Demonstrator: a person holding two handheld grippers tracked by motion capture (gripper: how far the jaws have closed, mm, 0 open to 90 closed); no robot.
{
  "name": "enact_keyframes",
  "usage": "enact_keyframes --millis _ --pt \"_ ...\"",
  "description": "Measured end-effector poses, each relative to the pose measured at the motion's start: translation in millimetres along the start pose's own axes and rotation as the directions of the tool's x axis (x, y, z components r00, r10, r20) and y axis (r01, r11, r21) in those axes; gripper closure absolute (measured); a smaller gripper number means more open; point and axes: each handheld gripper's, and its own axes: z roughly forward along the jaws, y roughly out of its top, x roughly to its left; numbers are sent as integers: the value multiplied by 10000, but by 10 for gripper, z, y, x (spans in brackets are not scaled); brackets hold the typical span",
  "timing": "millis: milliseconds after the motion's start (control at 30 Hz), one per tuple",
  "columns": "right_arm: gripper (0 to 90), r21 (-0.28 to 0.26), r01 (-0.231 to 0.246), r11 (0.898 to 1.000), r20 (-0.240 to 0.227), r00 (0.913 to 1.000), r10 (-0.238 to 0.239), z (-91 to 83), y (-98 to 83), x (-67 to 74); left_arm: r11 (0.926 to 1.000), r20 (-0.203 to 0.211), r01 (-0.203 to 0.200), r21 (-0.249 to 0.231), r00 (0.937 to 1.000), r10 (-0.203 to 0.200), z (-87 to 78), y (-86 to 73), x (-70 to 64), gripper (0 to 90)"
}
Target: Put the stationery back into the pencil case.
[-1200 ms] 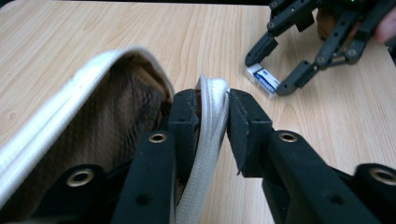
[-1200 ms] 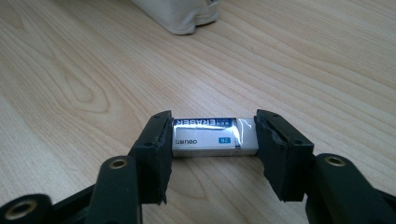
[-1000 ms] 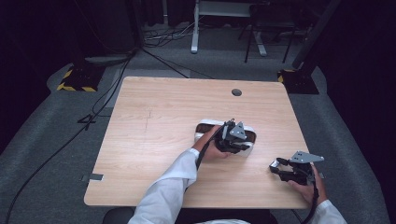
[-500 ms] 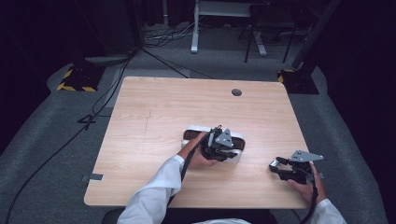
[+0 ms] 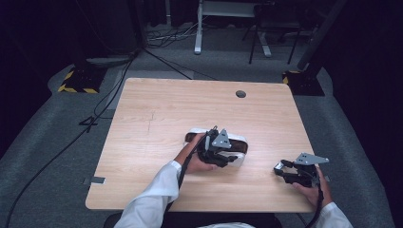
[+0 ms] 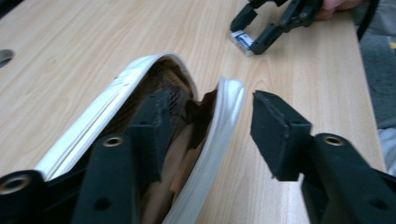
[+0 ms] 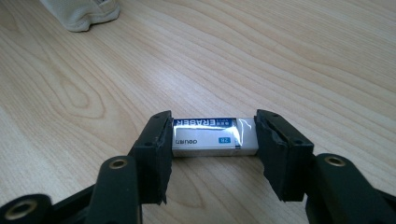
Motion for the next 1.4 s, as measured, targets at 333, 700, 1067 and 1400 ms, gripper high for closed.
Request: enact_keyframes --millis 333,700,1067,1400 --pt "486 -39 -29 10000 103 9999 29 -13 -16 8 9999 -888 -30 145 9960 43 -309 -102 -97 272" --pt "489 -88 -30 10000 123 9999 31 -32 -36 13 9993 -1934 27 371 9811 45 -565 -336 -211 236" --pt "489 -77 0 10000 129 9999 1 -36 -36 17 9974 -1945 406 587 9805 -285 -695 -684 -395 211" --pt "489 -95 8 10000 -79 10000 -8 -46 -36 13 9755 -2135 1728 1363 9667 -1414 -605 -1142 -343 173"
